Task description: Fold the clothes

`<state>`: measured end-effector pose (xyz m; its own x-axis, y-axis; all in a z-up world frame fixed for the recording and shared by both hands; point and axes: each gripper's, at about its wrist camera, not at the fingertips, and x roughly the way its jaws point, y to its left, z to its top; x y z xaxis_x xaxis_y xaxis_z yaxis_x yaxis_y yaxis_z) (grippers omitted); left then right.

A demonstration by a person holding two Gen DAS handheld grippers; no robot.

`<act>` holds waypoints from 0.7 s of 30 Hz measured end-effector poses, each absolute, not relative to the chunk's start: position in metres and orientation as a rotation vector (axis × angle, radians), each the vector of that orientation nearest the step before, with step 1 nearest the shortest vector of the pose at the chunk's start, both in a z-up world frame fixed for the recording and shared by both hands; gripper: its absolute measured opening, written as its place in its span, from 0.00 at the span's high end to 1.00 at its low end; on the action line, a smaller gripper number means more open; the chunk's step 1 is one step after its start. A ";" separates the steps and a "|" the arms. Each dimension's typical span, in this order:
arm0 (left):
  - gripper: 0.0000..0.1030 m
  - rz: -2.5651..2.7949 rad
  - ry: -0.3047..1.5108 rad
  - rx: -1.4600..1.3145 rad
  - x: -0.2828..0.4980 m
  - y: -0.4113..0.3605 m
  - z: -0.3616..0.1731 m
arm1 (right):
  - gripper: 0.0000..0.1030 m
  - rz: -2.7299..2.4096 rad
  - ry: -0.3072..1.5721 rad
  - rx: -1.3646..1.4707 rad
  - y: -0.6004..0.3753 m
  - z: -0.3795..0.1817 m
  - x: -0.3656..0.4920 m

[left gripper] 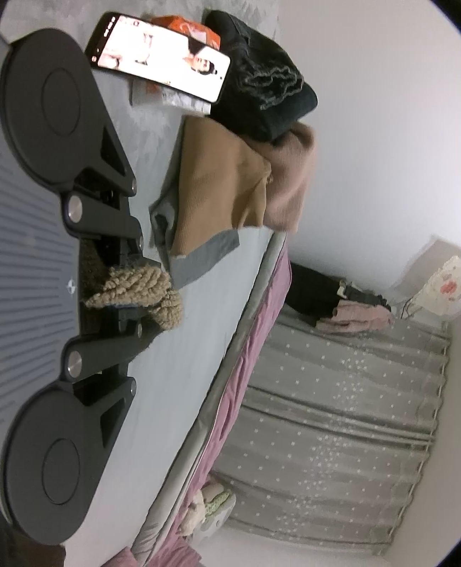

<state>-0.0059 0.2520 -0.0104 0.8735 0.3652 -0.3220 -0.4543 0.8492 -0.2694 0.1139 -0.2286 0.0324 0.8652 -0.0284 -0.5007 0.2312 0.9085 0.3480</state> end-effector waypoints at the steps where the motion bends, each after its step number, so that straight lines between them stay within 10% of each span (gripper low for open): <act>1: 0.86 0.429 0.269 -0.338 -0.003 0.249 -0.010 | 0.92 -0.155 0.506 0.407 -0.236 0.033 0.112; 21: 0.86 0.228 0.324 -0.064 0.161 0.134 0.004 | 0.92 -0.433 0.381 0.160 -0.351 0.056 0.150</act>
